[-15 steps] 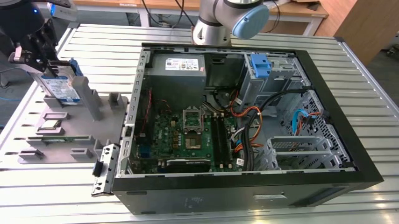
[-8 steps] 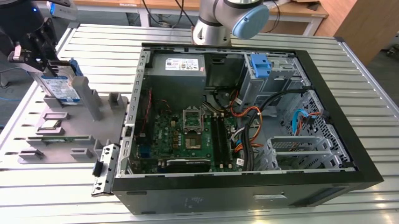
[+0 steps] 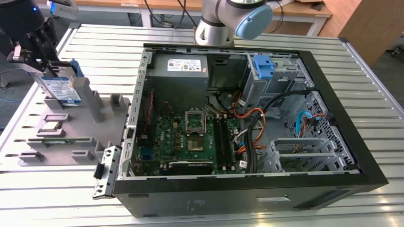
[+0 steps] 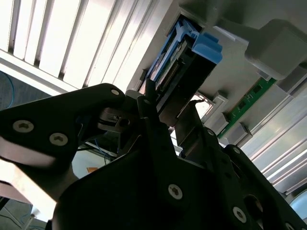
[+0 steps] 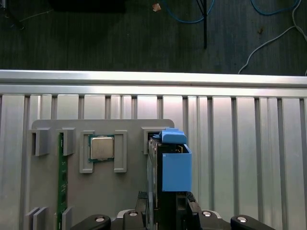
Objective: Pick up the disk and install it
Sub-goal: 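Pick up the disk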
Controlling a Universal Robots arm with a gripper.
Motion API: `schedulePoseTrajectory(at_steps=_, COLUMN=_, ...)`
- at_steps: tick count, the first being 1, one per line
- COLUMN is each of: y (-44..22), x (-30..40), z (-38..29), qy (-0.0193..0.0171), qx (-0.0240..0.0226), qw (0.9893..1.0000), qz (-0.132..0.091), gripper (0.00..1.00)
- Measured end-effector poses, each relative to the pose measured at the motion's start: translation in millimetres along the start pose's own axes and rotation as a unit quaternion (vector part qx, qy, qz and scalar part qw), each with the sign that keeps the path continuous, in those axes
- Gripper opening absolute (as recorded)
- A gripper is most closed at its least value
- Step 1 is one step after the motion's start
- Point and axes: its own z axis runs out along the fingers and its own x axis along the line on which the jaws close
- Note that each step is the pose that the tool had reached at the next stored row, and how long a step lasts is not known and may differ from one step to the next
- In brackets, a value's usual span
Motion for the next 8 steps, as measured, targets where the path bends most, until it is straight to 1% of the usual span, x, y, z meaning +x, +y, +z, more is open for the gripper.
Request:
schedulePoseTrajectory(at_steps=2, y=0.0, x=0.0, z=-0.1, qy=0.0000, qx=0.0000, qw=1.0000, qz=0.000, gripper=0.41)
schedulePoseTrajectory(at_steps=3, y=0.0, x=0.0, z=-0.1, qy=0.0001, qx=-0.0001, qw=1.0000, qz=0.000, gripper=0.35)
schedulePoseTrajectory(at_steps=8, y=0.0, x=0.0, z=-0.2, qy=0.0000, qx=0.0000, qw=1.0000, qz=0.000, gripper=0.35)
